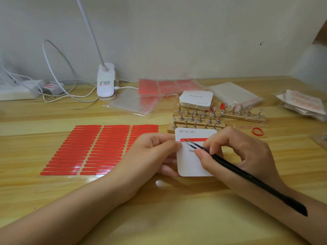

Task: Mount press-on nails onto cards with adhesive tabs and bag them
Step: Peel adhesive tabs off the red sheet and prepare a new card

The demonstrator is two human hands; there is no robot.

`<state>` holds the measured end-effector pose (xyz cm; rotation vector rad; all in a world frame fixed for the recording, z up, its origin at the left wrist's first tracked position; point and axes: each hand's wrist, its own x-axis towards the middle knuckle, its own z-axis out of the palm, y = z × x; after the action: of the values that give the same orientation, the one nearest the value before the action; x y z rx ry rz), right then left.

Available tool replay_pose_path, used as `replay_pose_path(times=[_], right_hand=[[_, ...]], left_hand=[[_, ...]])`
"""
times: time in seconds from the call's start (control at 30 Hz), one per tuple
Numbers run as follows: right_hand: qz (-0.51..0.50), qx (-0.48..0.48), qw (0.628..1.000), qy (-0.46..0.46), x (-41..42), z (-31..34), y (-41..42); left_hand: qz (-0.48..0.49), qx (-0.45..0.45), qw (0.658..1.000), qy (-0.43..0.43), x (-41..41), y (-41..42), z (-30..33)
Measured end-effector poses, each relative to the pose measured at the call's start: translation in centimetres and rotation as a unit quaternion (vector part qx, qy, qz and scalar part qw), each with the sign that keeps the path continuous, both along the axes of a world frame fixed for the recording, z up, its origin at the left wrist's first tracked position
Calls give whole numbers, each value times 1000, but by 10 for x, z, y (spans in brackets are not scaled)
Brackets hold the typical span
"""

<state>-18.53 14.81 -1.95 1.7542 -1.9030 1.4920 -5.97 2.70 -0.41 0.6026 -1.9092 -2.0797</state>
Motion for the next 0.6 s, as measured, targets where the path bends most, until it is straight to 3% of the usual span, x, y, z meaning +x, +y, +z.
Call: replay_pose_path(times=[0.6], right_hand=[[9, -18, 990, 143, -5, -4, -3]], left_hand=[[4, -8, 1000, 4, 0, 0, -3]])
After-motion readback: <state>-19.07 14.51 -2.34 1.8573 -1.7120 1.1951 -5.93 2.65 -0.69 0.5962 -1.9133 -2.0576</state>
